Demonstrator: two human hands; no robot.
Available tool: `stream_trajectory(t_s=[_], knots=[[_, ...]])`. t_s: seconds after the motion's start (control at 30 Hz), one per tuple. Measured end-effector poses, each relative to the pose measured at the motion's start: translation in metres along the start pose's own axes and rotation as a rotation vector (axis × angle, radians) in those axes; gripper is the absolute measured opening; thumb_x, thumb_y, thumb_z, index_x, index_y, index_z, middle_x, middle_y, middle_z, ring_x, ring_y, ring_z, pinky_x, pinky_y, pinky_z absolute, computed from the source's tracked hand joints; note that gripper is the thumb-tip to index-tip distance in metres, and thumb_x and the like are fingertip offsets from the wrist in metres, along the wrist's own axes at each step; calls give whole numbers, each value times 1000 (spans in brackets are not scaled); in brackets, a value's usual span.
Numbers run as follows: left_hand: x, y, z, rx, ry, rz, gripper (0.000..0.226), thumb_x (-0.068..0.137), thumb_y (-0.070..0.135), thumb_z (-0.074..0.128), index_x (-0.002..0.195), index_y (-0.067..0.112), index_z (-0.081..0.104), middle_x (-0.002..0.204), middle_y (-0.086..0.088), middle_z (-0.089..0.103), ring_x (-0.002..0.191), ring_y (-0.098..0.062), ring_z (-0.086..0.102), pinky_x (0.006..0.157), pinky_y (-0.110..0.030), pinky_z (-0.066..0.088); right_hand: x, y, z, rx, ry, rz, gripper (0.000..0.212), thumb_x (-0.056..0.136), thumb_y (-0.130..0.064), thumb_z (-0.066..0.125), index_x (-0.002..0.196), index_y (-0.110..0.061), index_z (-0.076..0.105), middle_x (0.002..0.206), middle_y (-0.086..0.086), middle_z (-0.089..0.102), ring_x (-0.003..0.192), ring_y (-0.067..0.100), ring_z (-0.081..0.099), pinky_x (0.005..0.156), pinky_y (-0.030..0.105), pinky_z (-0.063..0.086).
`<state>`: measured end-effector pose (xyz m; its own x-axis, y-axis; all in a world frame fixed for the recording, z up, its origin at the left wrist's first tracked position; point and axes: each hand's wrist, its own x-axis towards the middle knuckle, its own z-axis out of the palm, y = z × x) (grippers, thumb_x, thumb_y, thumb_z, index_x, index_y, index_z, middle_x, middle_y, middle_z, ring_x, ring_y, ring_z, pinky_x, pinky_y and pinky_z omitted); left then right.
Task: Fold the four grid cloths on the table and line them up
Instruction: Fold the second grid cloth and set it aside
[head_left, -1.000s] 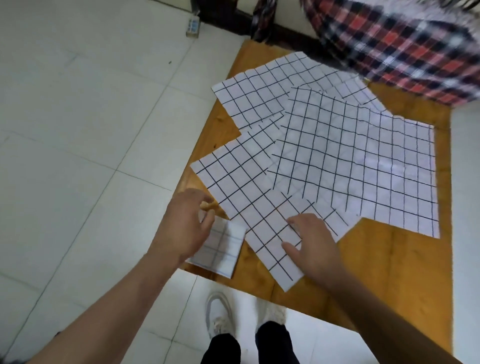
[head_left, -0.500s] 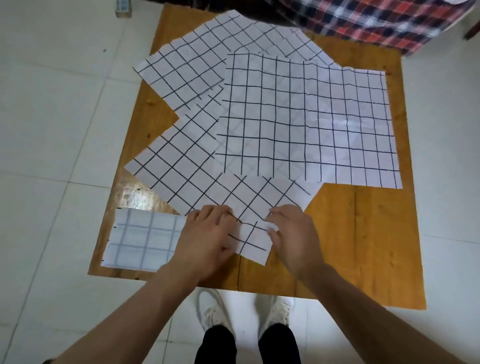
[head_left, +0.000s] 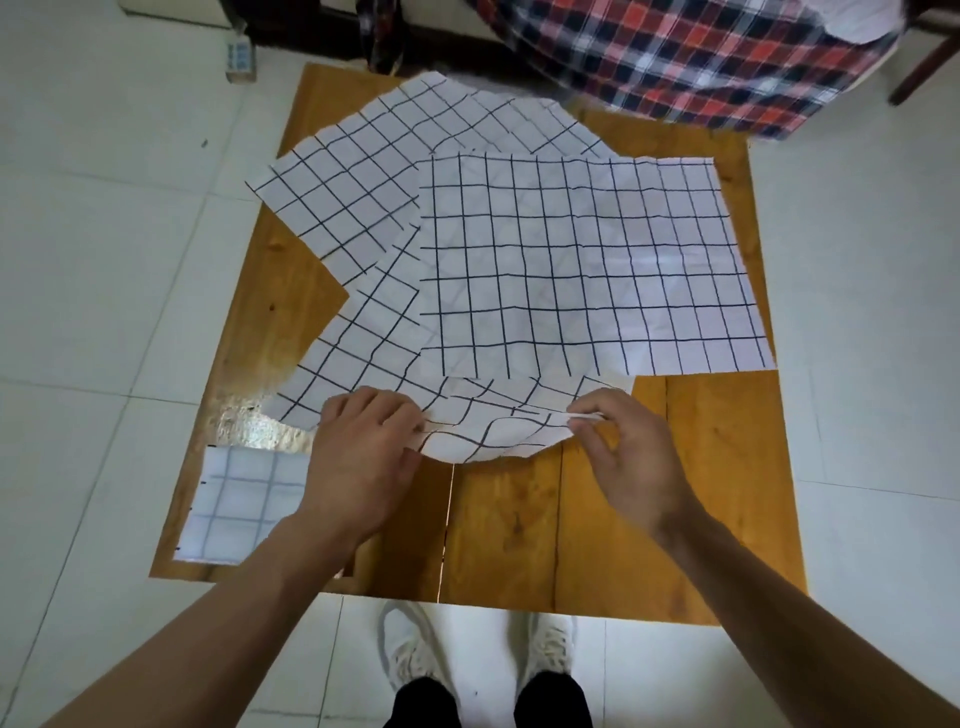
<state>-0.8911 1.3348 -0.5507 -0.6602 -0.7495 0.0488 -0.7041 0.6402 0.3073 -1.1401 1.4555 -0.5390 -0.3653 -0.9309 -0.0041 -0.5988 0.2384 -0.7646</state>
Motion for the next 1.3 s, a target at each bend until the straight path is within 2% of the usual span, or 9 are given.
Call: stream_trajectory(t_s=[0.23, 0.37, 0.47, 0.57, 0.7, 0.8, 0.97, 1.13, 1.3], knots=[[9, 41, -78, -32, -20, 19, 36, 59, 9, 85, 88, 18, 66, 84, 1, 67, 77, -25, 59, 73, -36, 42, -1, -42, -60, -57, -66, 64, 18, 92, -28, 63, 110, -26, 63, 109, -12, 63, 108, 8, 54, 96, 34, 45], [18, 81, -143, -28, -39, -22, 25, 68, 12, 80, 86, 20, 65, 81, 2, 66, 71, -24, 55, 64, -33, 42, -9, -107, -96, -218, -211, 9, 69, 79, -71, 57, 136, -33, 47, 136, -14, 48, 129, 7, 36, 112, 34, 29], [24, 116, -182, -9, 1, -13, 16, 74, 19, 75, 85, 22, 63, 79, 3, 66, 69, -25, 57, 59, -30, 36, -18, -155, -111, -343, -252, -128, 93, 67, -79, 59, 144, -33, 36, 145, -11, 40, 135, 11, 30, 116, 34, 22], [31, 151, -216, -11, -6, -45, 8, 81, 27, 67, 84, 24, 60, 79, 5, 63, 71, -23, 57, 57, -31, 38, -23, -185, -120, -422, -172, -172, 77, 77, -52, 66, 144, -27, 37, 139, -5, 44, 129, 16, 37, 109, 32, 26], [27, 183, -257, 21, 18, -56, 7, 90, 29, 59, 87, 22, 61, 82, 6, 62, 73, -17, 55, 62, -34, 46, -25, -206, -149, -446, 58, -222, 36, 82, -28, 62, 118, -23, 57, 110, -5, 57, 101, 16, 53, 88, 34, 44], [14, 197, -292, 39, 38, -29, 7, 91, 27, 59, 86, 21, 60, 83, 5, 63, 75, -17, 56, 63, -33, 47, -34, -222, -180, -494, 147, -238, 29, 82, -30, 65, 110, -23, 60, 104, -5, 57, 96, 14, 53, 85, 35, 47], [-8, 224, -344, 68, 75, -32, 8, 88, 27, 65, 84, 22, 61, 77, 5, 61, 72, -15, 55, 56, -26, 37, -62, -263, -205, -602, 96, -276, 70, 69, -63, 73, 125, -26, 55, 120, -3, 55, 112, 17, 50, 93, 36, 42], [-34, 242, -382, 91, 91, -8, 8, 86, 30, 63, 83, 23, 65, 78, 3, 65, 77, -19, 59, 66, -36, 53, -97, -307, -213, -621, 287, -324, 29, 79, -27, 75, 106, -23, 65, 97, -6, 63, 89, 14, 54, 79, 26, 36], [-57, 235, -410, 103, 119, 82, 9, 90, 31, 63, 83, 25, 63, 78, 6, 62, 74, -15, 55, 62, -32, 48, -128, -328, -248, -623, 263, -289, 16, 85, -28, 73, 99, -21, 71, 89, -3, 67, 82, 13, 56, 73, 26, 44]])
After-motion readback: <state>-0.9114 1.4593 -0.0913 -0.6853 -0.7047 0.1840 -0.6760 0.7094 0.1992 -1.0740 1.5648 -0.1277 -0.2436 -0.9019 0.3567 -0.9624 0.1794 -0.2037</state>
